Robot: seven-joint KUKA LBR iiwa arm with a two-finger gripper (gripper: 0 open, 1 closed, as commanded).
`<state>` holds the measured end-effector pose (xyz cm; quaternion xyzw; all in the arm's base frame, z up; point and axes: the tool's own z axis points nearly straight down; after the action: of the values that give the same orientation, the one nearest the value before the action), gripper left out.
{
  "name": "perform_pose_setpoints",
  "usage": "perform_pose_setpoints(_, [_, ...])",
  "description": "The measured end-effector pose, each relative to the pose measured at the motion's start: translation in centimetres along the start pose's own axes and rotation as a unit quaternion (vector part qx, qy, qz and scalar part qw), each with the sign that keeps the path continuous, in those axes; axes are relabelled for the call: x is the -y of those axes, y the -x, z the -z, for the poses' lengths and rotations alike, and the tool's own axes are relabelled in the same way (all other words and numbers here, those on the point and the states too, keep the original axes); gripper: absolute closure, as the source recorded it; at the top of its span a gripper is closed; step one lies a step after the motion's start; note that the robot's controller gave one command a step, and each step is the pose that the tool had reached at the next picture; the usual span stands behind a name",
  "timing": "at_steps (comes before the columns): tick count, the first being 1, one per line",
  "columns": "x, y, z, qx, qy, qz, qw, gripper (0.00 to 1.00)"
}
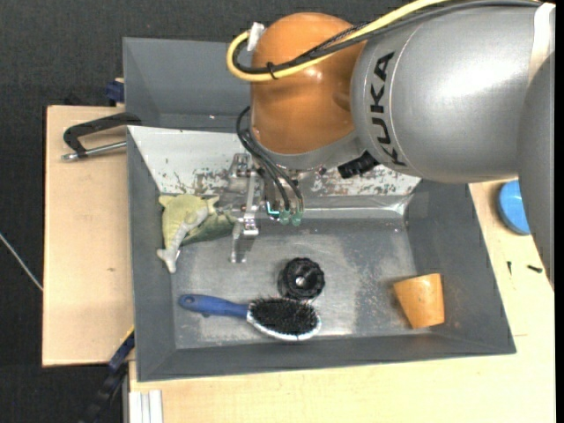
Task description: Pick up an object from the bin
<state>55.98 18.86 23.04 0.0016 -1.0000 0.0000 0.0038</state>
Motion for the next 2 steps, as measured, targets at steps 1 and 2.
perform_pose_setpoints(1, [2.90, 2.55, -12.73, 0.0049, 0.000, 0.091, 0.9959, 0.00])
perform_pose_setpoints(2, [2.81, 2.52, -12.56, 0.0052, 0.001, 0.091, 0.9959, 1.00])
